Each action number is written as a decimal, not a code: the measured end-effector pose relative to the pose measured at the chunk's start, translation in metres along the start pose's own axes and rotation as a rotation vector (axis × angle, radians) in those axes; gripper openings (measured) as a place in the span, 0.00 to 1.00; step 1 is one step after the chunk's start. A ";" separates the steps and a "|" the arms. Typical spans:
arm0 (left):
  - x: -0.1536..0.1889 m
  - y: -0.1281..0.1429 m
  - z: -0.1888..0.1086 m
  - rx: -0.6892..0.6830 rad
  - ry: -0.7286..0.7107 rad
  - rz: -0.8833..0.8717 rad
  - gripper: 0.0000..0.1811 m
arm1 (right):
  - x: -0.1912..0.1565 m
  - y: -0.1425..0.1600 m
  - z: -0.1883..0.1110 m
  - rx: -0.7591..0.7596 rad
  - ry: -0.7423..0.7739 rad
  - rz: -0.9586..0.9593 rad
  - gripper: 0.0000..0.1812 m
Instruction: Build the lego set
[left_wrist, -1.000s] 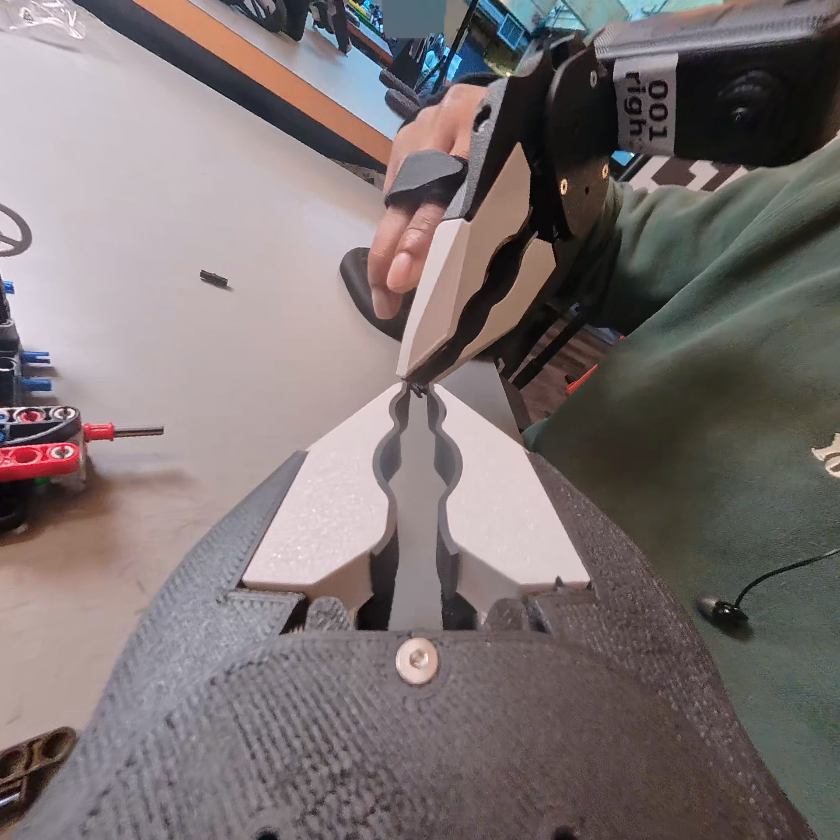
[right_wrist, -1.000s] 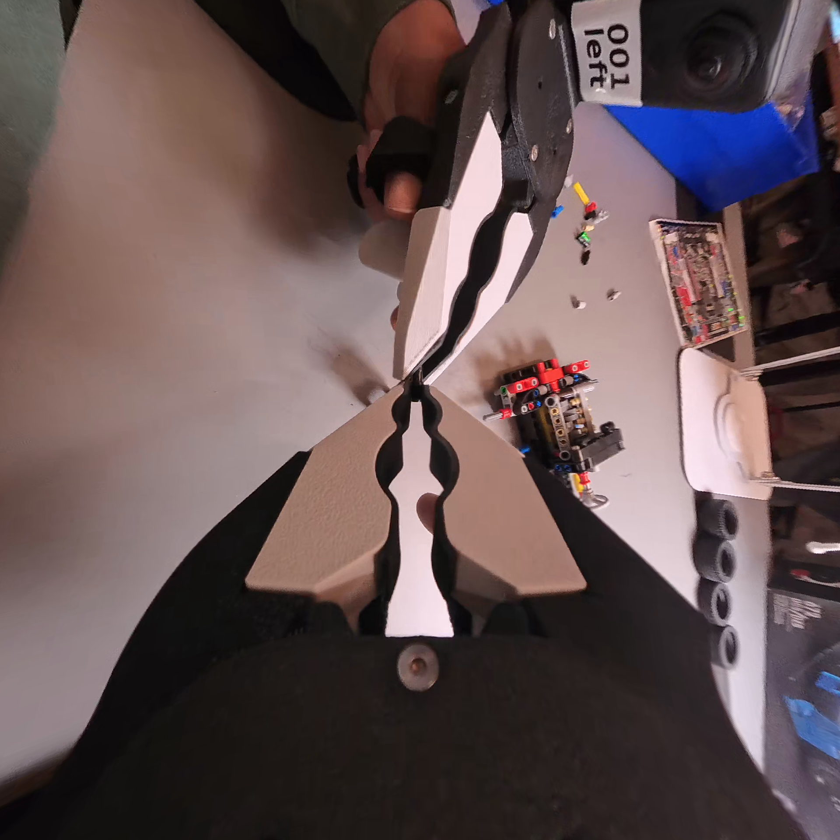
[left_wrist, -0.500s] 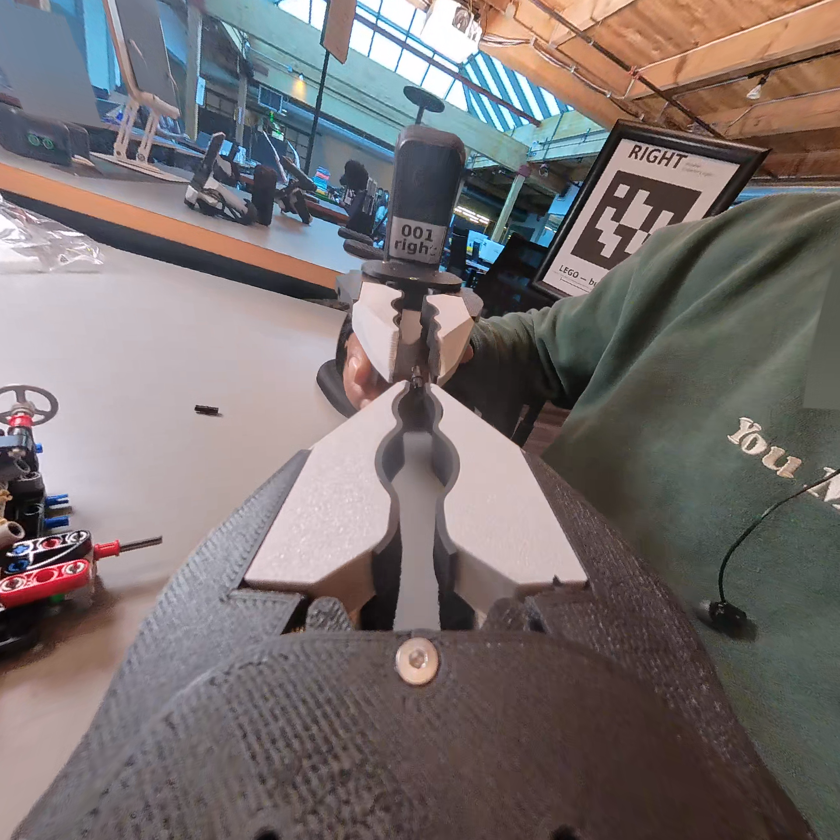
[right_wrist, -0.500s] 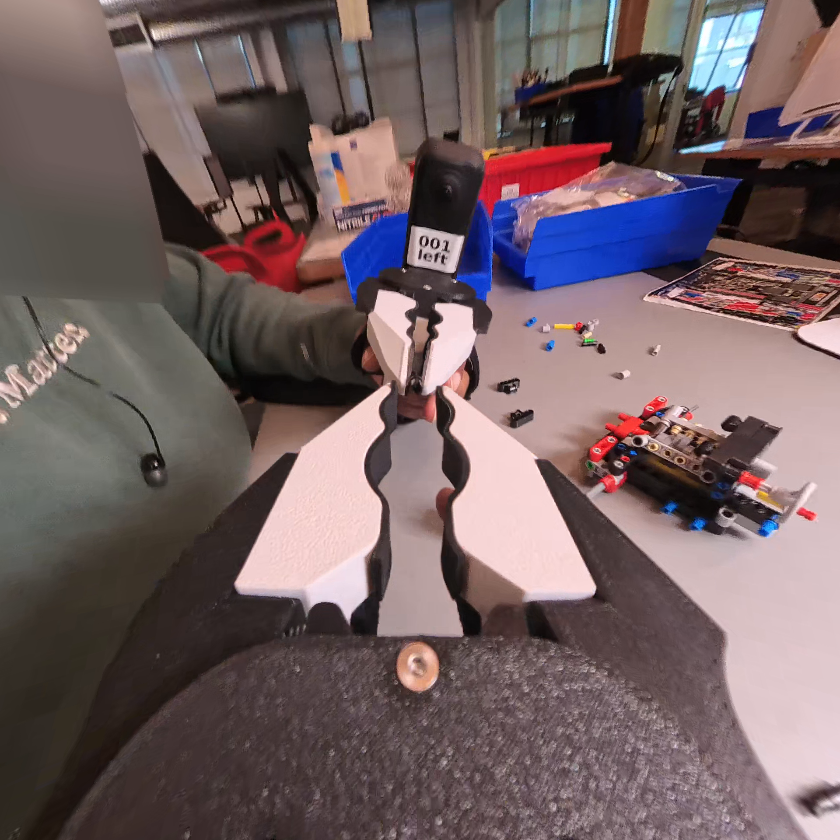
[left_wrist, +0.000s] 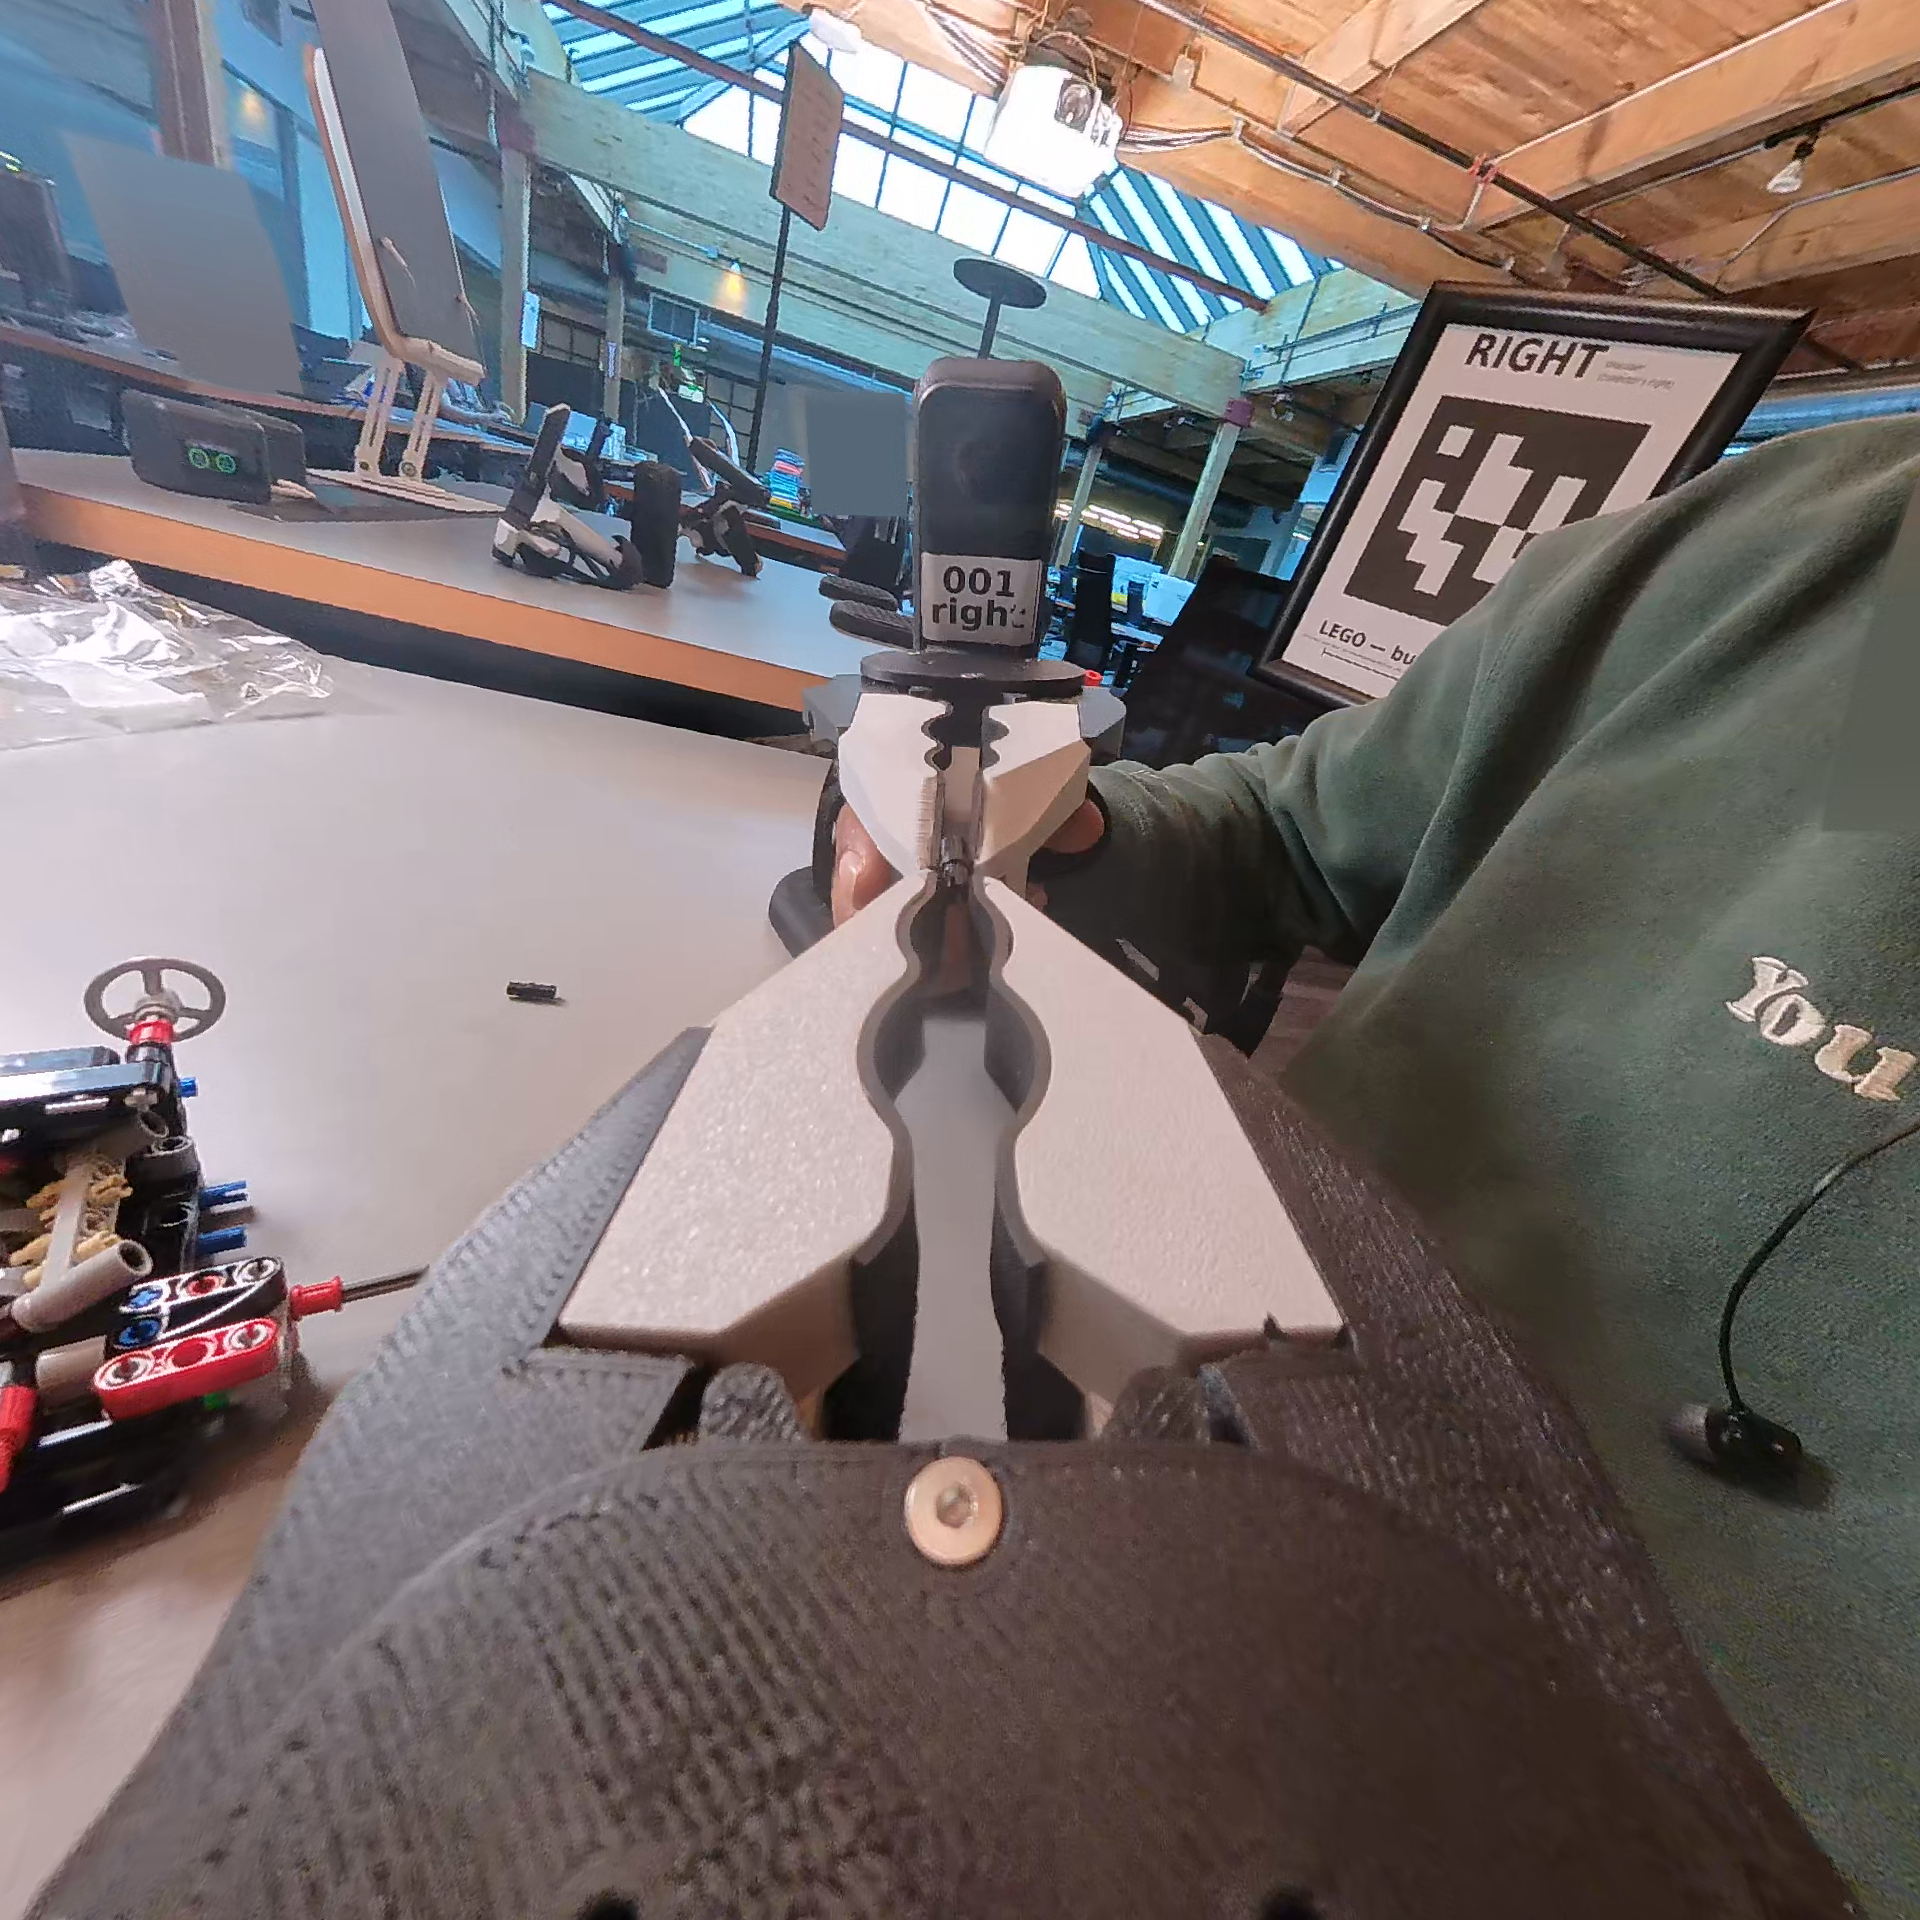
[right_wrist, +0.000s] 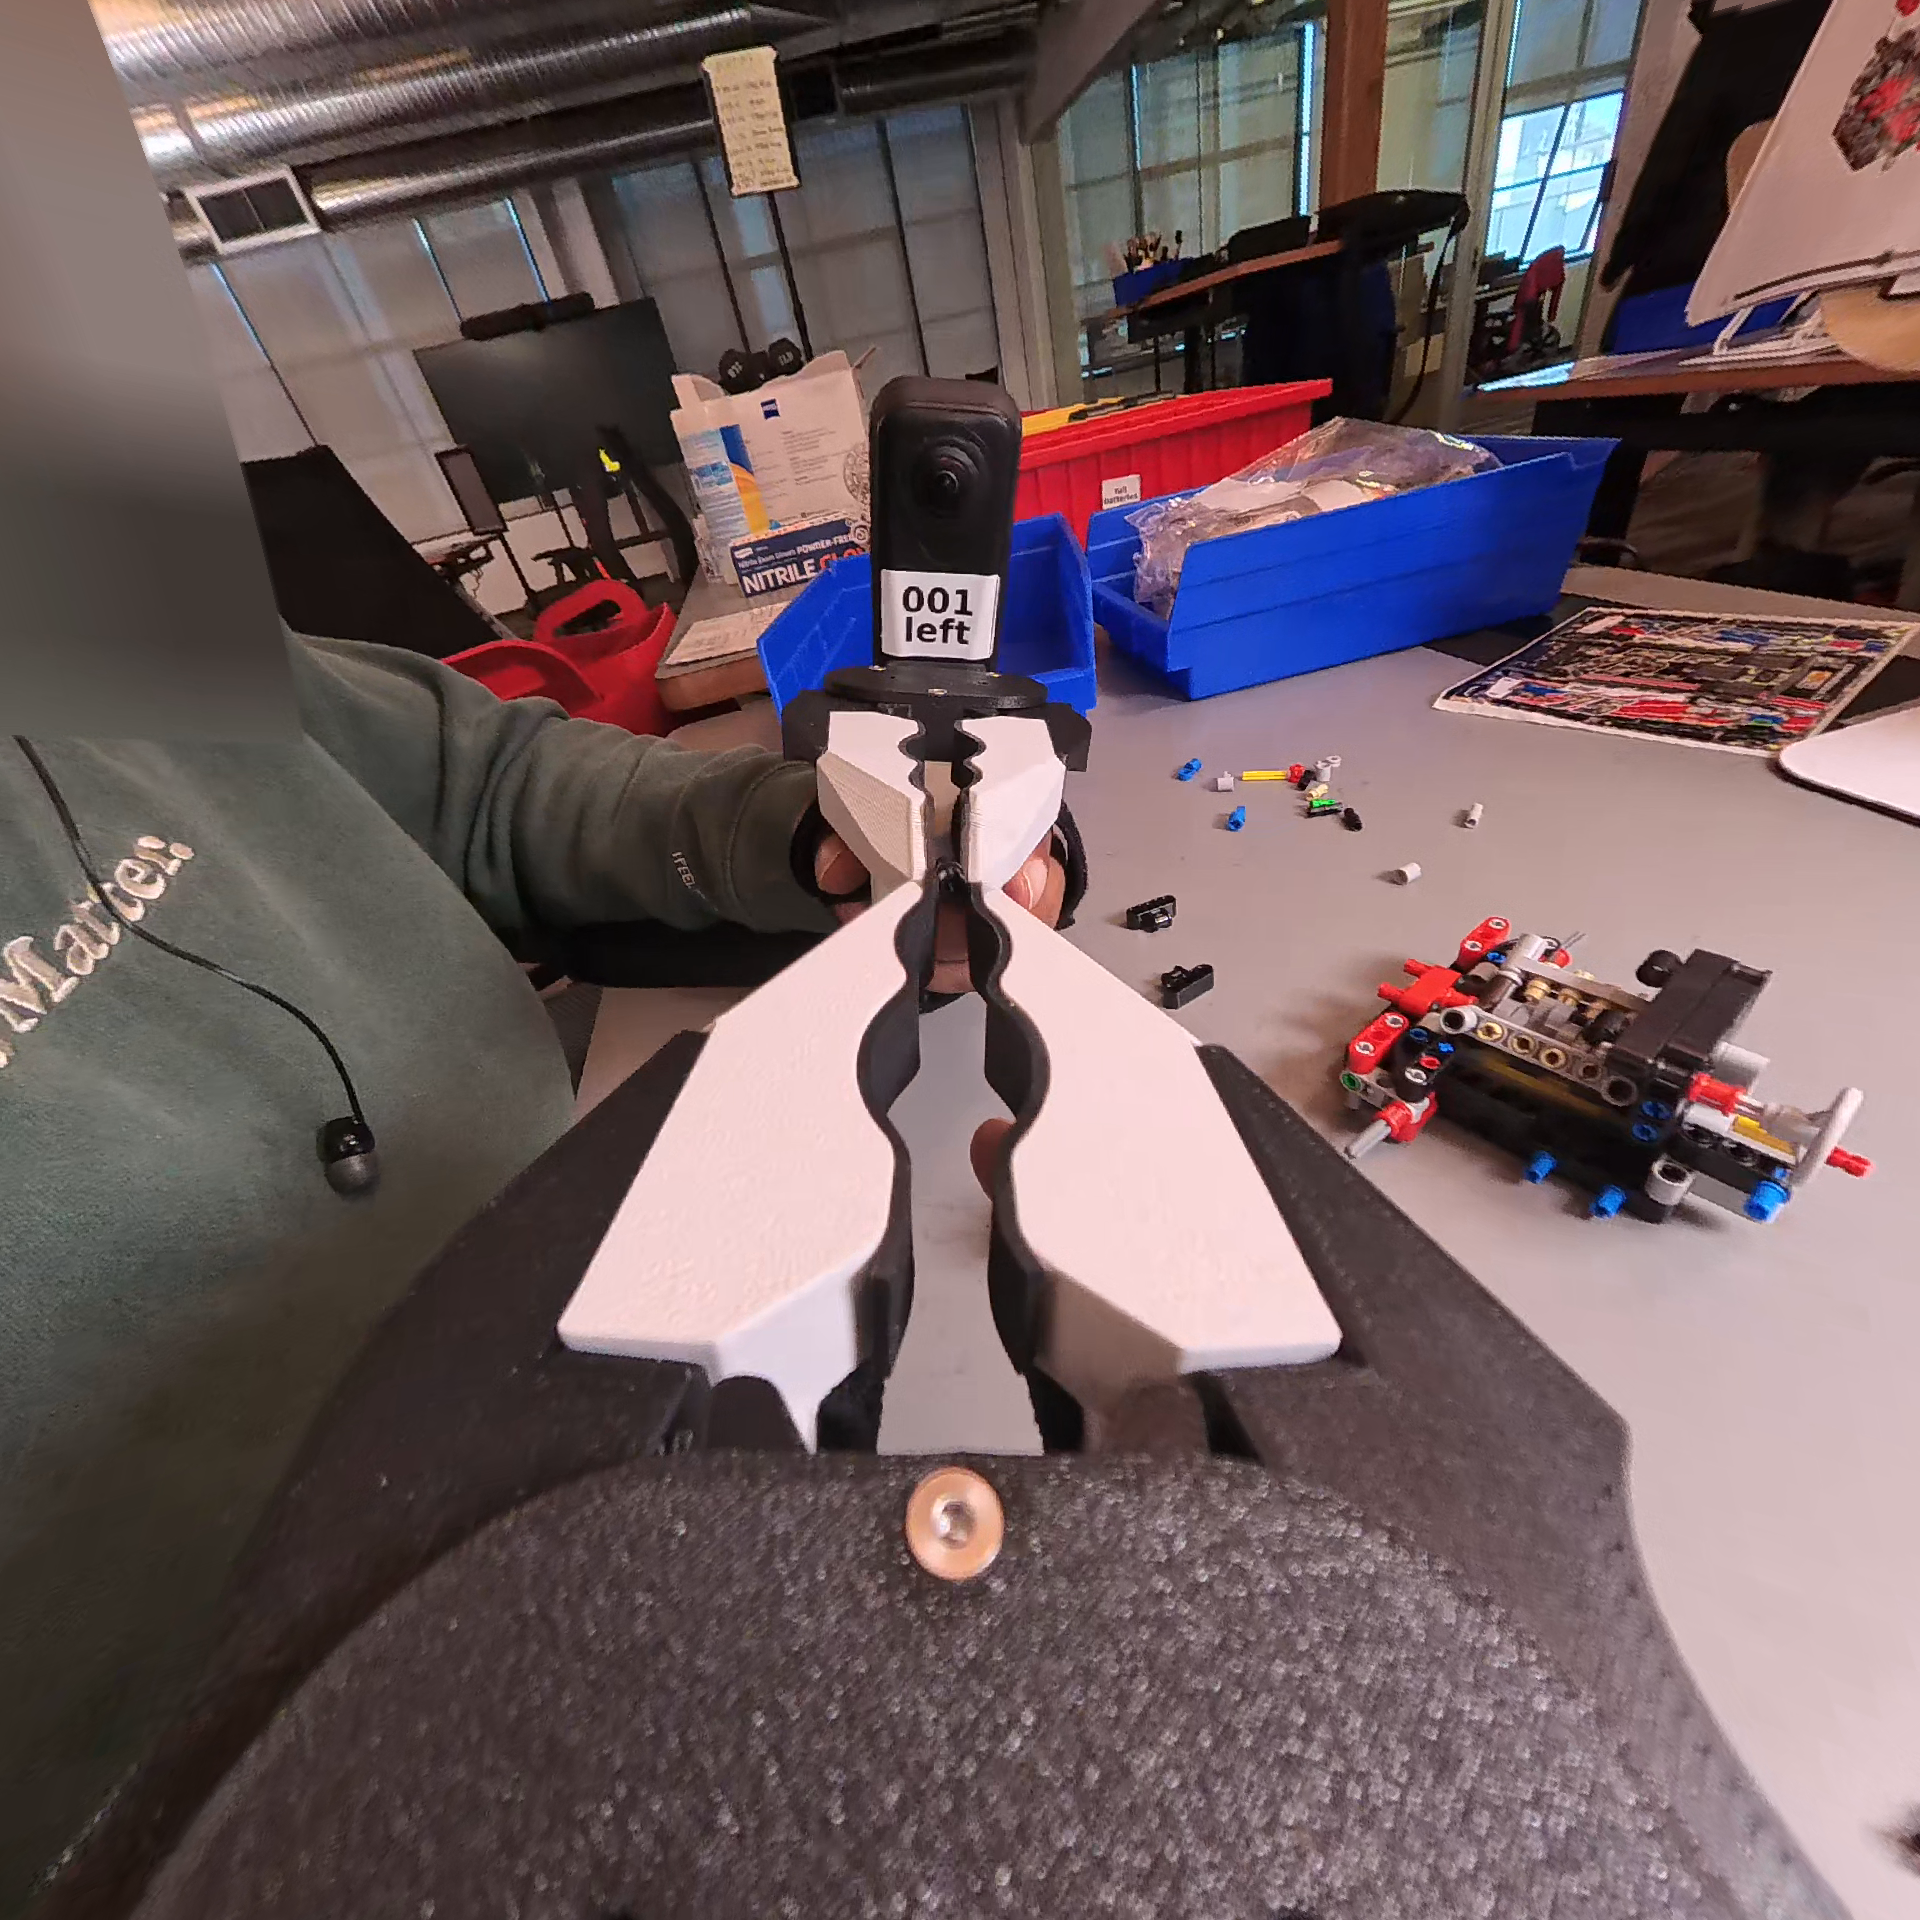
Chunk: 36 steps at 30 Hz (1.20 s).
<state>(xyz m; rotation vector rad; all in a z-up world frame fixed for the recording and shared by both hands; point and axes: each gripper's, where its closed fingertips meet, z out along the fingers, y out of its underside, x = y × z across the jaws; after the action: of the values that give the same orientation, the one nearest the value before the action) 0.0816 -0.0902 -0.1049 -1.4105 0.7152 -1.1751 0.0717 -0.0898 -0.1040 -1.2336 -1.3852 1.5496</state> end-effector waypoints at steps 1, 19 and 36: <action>0.000 0.000 0.000 -0.001 -0.003 0.006 0.01 | 0.000 0.000 0.000 -0.004 0.002 0.002 0.02; -0.003 0.004 0.000 -0.060 -0.072 0.078 0.01 | 0.001 0.002 0.001 -0.057 -0.001 -0.002 0.02; -0.002 0.005 -0.003 -0.089 -0.064 0.057 0.01 | 0.001 0.004 0.000 -0.094 -0.010 -0.033 0.02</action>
<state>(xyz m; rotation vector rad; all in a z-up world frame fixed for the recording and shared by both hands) 0.0794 -0.0901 -0.1100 -1.4859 0.7653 -1.0607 0.0718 -0.0899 -0.1082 -1.2540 -1.4920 1.4848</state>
